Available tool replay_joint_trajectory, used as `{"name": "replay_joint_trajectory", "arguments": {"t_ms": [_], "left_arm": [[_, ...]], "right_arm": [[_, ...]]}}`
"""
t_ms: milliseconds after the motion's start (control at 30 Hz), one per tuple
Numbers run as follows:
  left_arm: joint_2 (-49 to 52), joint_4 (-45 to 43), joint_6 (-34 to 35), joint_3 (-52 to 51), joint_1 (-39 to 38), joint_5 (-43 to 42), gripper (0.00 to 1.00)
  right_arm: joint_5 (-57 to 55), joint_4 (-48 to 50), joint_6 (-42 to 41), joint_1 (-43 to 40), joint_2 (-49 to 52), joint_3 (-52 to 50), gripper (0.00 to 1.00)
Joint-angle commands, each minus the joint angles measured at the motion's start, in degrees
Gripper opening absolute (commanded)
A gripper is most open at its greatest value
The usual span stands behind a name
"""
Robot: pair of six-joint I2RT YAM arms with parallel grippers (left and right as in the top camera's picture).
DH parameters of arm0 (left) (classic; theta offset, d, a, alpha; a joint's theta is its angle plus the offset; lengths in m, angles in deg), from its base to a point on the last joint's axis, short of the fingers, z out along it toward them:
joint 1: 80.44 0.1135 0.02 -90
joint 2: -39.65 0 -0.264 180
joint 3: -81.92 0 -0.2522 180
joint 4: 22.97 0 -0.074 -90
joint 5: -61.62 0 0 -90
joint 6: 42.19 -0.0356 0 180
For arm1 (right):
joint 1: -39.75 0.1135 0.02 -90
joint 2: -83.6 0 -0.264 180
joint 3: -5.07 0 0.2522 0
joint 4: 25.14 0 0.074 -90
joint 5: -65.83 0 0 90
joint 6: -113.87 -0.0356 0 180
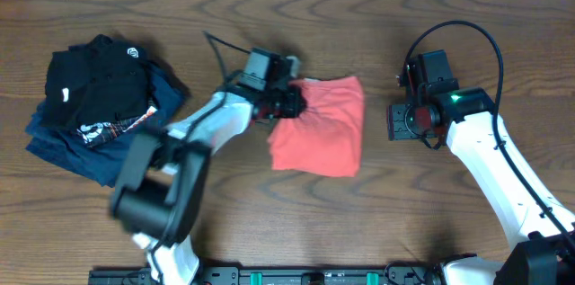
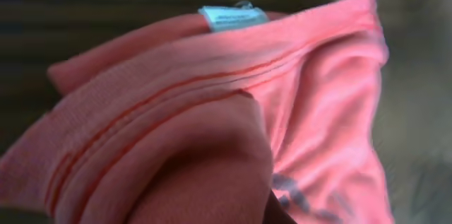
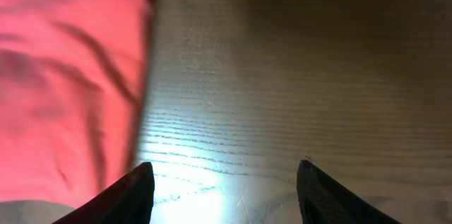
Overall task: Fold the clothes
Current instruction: 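Grasp the folded red shirt's left edge with the left gripper, then carry the red shirt left and place it on the navy stack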
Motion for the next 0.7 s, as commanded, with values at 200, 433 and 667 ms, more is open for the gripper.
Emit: {"name": "replay_joint_trajectory", "arguments": {"t_ms": [200,433,667], "left_arm": [[-27.8,10.1,-4.1,0.3,13.7,21.7,0.06],[-34.8,9.1,-5.7,0.3,25.9,25.9,0.06],[-34.0,6.9,-5.4,0.3,36.7,25.4,0.07]], "right_arm": [[0.2,-0.2,0.5,-0.6,-0.8,0.6,0.63],[0.2,-0.3,0.4,-0.6,-0.8,0.6,0.63],[0.2,-0.7,0.4,-0.6,-0.8,0.6,0.63]]}}
